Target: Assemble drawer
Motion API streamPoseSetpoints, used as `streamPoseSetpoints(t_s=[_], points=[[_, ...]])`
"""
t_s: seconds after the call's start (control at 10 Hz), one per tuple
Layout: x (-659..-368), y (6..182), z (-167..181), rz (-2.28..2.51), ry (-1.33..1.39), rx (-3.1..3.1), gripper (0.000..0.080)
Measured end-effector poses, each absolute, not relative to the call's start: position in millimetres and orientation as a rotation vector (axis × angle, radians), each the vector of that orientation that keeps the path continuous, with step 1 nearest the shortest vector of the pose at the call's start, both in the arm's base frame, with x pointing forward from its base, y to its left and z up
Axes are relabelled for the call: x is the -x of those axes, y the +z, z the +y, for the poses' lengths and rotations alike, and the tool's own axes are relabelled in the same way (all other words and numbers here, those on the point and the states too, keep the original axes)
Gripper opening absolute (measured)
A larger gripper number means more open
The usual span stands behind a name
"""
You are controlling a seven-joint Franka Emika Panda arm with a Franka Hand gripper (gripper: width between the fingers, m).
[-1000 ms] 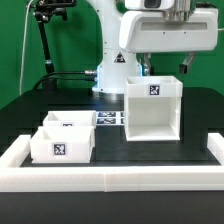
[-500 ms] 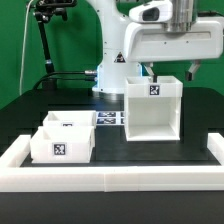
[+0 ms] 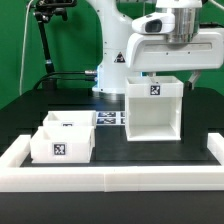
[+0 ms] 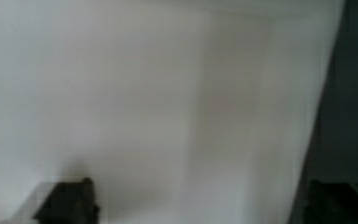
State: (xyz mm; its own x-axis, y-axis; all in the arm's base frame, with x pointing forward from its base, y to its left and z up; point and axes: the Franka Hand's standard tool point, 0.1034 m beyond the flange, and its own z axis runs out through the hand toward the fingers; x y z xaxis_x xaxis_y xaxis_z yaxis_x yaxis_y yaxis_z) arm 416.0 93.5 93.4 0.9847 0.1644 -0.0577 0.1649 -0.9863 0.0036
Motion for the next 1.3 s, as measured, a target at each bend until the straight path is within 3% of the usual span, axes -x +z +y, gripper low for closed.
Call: streamPoseSetpoints(t_s=[0.1, 0.2, 0.3, 0.4, 0.5, 0.6, 1.3], points=[[-416.2, 93.5, 93.6, 0.254, -0.089, -3.124, 0.0423], [-416.2, 93.5, 93.6, 0.253, -0.089, -3.124, 0.0423], [-416.2, 93.5, 93.7, 0.253, -0.089, -3.124, 0.0239], [-416.2, 93.5, 93.7, 0.253, -0.089, -3.124, 0.0106], [-416.5, 93.7, 93.8, 0.253, -0.087, -3.125, 0.0106], [-416.4, 93.6, 93.7, 0.254, -0.088, -3.125, 0.0038], [-416.6, 93.6, 93.6, 0.253, -0.088, -3.125, 0.0038]])
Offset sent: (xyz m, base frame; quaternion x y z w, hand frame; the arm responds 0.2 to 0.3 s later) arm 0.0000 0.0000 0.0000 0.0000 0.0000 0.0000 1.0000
